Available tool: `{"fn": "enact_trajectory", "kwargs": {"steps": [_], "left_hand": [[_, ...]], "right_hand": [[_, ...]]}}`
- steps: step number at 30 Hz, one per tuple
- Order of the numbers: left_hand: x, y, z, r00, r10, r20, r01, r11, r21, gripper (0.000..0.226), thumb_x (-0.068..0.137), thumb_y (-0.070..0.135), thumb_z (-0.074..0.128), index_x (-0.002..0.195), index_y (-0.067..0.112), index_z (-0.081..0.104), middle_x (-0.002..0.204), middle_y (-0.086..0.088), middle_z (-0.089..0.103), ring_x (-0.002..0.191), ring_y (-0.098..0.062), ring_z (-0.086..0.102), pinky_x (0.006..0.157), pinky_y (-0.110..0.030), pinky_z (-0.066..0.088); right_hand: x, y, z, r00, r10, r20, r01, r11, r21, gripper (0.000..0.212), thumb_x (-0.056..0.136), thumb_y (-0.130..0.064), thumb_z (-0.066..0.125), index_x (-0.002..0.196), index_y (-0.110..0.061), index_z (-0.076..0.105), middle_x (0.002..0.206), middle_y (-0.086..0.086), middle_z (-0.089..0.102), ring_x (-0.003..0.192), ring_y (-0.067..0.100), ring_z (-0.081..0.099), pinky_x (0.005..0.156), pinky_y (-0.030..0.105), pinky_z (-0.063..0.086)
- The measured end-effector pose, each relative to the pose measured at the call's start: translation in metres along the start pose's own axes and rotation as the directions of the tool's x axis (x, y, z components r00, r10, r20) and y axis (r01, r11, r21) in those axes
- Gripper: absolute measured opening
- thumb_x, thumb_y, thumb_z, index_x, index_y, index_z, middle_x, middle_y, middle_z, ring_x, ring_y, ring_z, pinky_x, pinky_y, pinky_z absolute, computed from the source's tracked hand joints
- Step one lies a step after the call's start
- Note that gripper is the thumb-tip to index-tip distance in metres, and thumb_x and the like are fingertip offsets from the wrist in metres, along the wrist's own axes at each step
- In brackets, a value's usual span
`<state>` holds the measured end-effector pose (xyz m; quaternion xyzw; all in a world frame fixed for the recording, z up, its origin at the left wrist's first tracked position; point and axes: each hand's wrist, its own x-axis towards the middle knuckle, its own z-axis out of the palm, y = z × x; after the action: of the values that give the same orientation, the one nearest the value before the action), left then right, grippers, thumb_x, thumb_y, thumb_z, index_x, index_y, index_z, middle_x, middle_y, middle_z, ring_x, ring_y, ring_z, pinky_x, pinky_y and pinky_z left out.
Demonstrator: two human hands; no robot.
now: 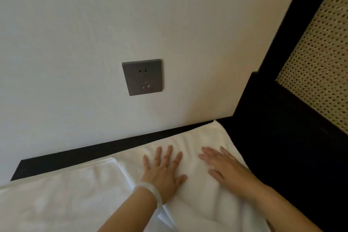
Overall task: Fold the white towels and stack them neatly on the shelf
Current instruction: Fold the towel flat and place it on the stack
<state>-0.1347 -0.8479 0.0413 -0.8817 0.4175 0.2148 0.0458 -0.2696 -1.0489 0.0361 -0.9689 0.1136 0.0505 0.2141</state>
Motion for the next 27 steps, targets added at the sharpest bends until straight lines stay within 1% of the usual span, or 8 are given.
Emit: {"fn": "enact_trajectory", "kwargs": {"steps": [2,6,11,15,19,21,23,27], "left_hand": [[0.003,-0.002,-0.002,1.0,-0.002,0.009,0.002,1.0,0.015,0.067,0.097,0.063,0.019,0.151,0.041,-0.014,0.159,0.007,-0.026,0.147,-0.027,-0.023,0.116,-0.061,-0.003],[0.0,0.003,-0.007,1.0,-0.016,0.005,0.016,1.0,0.004,0.066,0.098,0.063,0.017,0.153,0.039,-0.01,0.161,0.005,-0.021,0.149,-0.026,-0.016,0.118,-0.057,-0.001],[-0.031,0.033,0.004,0.982,0.182,-0.052,-0.181,0.983,0.028,0.111,0.053,0.085,-0.028,0.153,0.039,-0.01,0.161,0.008,-0.019,0.149,-0.02,-0.017,0.12,-0.051,-0.006],[-0.06,0.056,0.007,0.955,0.284,-0.089,-0.284,0.959,0.021,0.067,0.093,0.063,0.002,0.154,0.037,0.0,0.163,0.01,-0.009,0.15,-0.017,-0.011,0.121,-0.044,-0.007],[-0.086,0.056,0.011,0.858,0.336,-0.389,-0.402,0.91,-0.099,0.063,0.096,0.047,0.006,0.149,0.028,0.034,0.155,0.007,0.032,0.144,-0.016,0.029,0.118,-0.028,0.014],[-0.101,0.052,0.019,0.776,0.327,-0.538,-0.468,0.872,-0.145,0.053,0.079,0.009,0.034,0.125,0.021,0.058,0.122,0.004,0.057,0.113,-0.016,0.052,0.101,-0.019,0.036],[-0.117,0.049,0.028,0.791,0.293,-0.537,-0.452,0.872,-0.189,0.052,0.059,-0.003,0.034,0.099,0.022,0.057,0.097,0.007,0.053,0.089,-0.015,0.051,0.081,-0.022,0.04],[-0.13,0.042,0.044,0.845,0.283,-0.454,-0.381,0.914,-0.14,0.052,0.058,0.0,0.031,0.1,0.025,0.049,0.099,0.007,0.049,0.088,-0.017,0.053,0.074,-0.026,0.05]], "right_hand": [[-0.019,0.022,-0.005,0.997,0.078,-0.011,-0.079,0.988,-0.133,0.069,0.086,-0.076,-0.003,0.149,-0.046,-0.001,0.156,-0.025,-0.012,0.141,-0.011,-0.017,0.119,0.024,-0.014],[-0.049,0.051,-0.026,0.922,0.376,-0.091,-0.373,0.927,0.045,0.055,0.106,-0.04,0.03,0.156,-0.032,0.009,0.16,-0.017,0.002,0.147,0.002,0.001,0.118,0.023,0.0],[-0.1,0.04,-0.018,0.985,0.166,0.054,-0.172,0.975,0.14,0.05,0.104,-0.037,0.037,0.147,-0.05,0.013,0.153,-0.034,0.006,0.145,-0.007,0.006,0.123,0.027,0.004],[-0.137,0.05,-0.018,0.98,0.191,0.05,-0.194,0.978,0.078,0.044,0.107,-0.027,0.032,0.144,-0.051,0.026,0.148,-0.032,0.009,0.144,-0.007,-0.001,0.116,0.016,-0.009],[-0.164,0.041,-0.019,0.979,0.161,-0.122,-0.152,0.985,0.081,0.077,0.094,0.009,0.043,0.126,-0.062,0.046,0.15,-0.029,0.027,0.145,-0.002,0.017,0.122,0.028,0.016],[-0.178,0.03,-0.015,0.986,0.14,-0.091,-0.131,0.987,0.091,0.078,0.091,0.006,0.048,0.116,-0.068,0.047,0.139,-0.041,0.022,0.139,-0.007,0.018,0.119,0.024,0.021],[-0.189,0.022,-0.01,0.99,0.14,-0.017,-0.139,0.988,0.067,0.064,0.09,-0.004,0.059,0.11,-0.063,0.048,0.129,-0.042,0.027,0.136,-0.008,0.019,0.118,0.023,0.019],[-0.207,0.017,-0.006,0.982,0.182,-0.058,-0.175,0.979,0.106,0.025,0.083,-0.031,0.075,0.093,-0.048,0.061,0.108,-0.027,0.047,0.117,-0.007,0.038,0.109,0.021,0.034]]}}
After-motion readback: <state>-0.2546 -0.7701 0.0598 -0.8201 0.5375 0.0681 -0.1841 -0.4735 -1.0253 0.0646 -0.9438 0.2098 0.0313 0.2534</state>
